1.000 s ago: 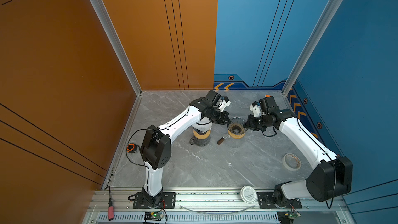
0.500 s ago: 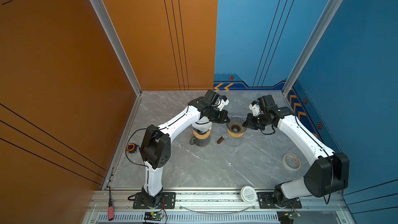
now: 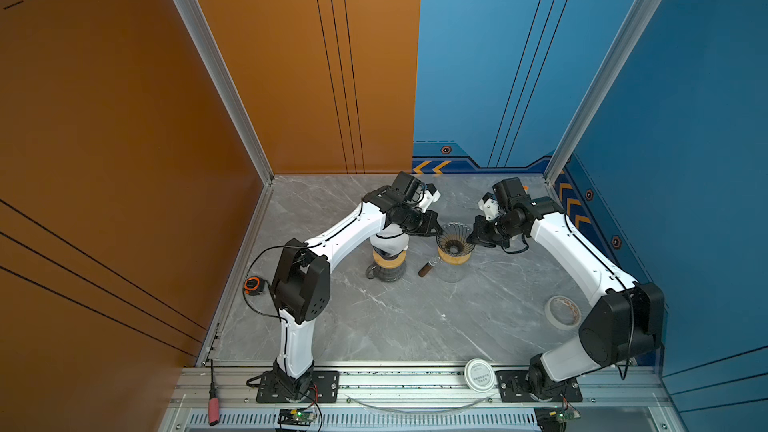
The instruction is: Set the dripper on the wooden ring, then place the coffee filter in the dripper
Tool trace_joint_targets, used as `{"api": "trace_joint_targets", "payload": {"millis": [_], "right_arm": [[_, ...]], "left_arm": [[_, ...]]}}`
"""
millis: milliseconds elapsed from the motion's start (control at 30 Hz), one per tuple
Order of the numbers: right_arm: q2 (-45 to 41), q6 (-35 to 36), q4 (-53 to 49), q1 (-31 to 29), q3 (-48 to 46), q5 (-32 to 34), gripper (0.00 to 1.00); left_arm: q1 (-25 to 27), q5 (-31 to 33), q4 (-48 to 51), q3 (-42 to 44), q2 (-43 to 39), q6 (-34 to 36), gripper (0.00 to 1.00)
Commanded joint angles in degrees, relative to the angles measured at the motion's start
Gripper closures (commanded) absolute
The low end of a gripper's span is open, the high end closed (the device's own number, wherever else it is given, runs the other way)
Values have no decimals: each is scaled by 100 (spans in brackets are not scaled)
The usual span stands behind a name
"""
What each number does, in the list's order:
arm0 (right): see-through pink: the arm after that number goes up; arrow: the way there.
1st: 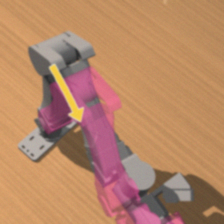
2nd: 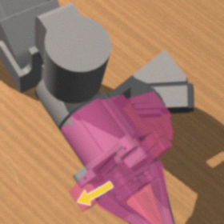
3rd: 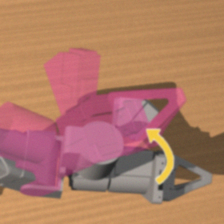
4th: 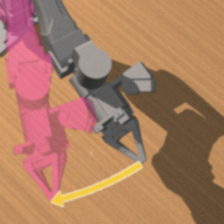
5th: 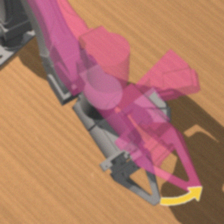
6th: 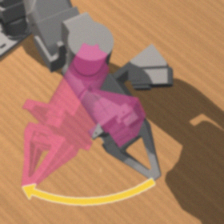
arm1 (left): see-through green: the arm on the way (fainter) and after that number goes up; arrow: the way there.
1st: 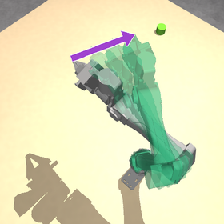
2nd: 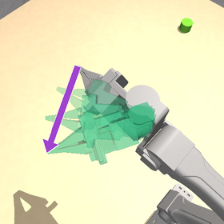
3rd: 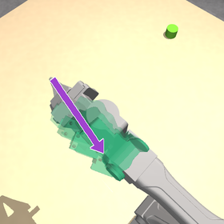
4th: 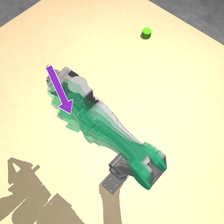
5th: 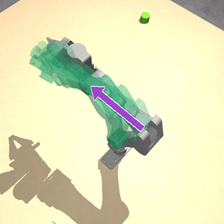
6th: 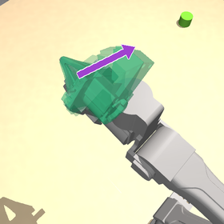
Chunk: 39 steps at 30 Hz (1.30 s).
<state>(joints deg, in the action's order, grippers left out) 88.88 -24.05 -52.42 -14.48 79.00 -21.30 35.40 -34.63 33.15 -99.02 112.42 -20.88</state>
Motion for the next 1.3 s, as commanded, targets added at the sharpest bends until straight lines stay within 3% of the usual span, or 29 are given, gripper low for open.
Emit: {"api": "trace_joint_targets", "payload": {"millis": [0, 300, 767, 1267], "right_arm": [[510, -117, -463, 14, -184, 970, 98], [638, -58, -462, -81, -89, 1082, 97], [697, -91, -463, -18, 168, 658, 96], [379, -138, -395, -29, 460, 510, 81]], "left_arm": [[20, 373, 804, 291, 412, 404, 98], [-2, 431, 842, 349, 421, 454, 98], [36, 412, 904, 256, 319, 445, 93], [78, 365, 904, -172, 82, 361, 69]]}}
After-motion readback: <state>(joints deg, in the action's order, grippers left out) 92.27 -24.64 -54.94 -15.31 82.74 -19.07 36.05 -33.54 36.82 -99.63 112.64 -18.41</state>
